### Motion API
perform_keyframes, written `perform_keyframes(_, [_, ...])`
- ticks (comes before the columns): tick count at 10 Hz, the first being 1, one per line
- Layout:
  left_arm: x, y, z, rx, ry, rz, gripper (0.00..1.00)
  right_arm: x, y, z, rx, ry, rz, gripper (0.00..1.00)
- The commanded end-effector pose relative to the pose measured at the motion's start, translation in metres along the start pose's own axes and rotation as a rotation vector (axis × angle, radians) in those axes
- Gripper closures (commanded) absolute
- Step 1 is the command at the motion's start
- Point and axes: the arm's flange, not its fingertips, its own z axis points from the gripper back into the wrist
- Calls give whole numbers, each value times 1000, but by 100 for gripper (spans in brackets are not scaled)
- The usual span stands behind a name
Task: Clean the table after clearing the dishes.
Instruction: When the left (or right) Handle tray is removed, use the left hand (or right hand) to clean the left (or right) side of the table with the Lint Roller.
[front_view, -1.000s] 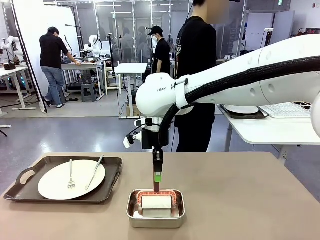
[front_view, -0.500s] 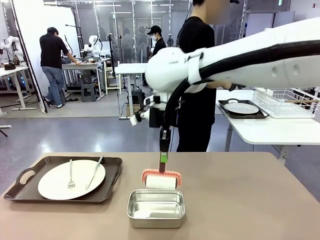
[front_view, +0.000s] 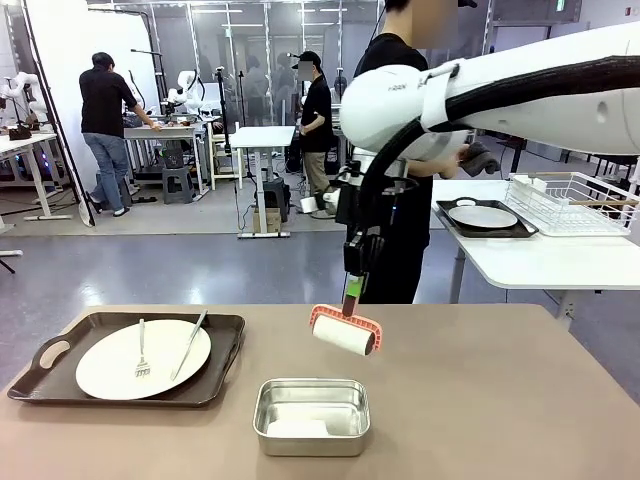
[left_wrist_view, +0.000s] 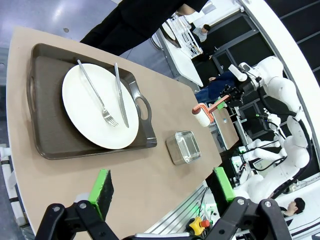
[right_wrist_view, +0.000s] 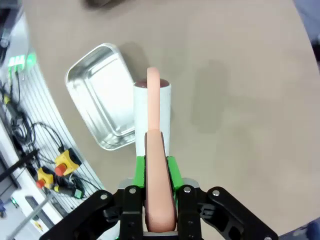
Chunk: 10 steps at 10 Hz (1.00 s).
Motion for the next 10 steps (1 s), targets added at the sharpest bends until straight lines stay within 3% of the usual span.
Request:
perform_keyframes(1, [-1, -1, 2, -12, -8, 2, 0, -34, -15, -26, 35, -98, -222, 79])
perform_keyframes(4, [-1, -1, 2, -12, -8, 2, 0, -69, -43, -43, -6, -151, -516, 79])
perform_keyframes(10, [-1, -1, 2, -12, -8, 2, 0, -99, -74, -45, 33, -280, -772, 79])
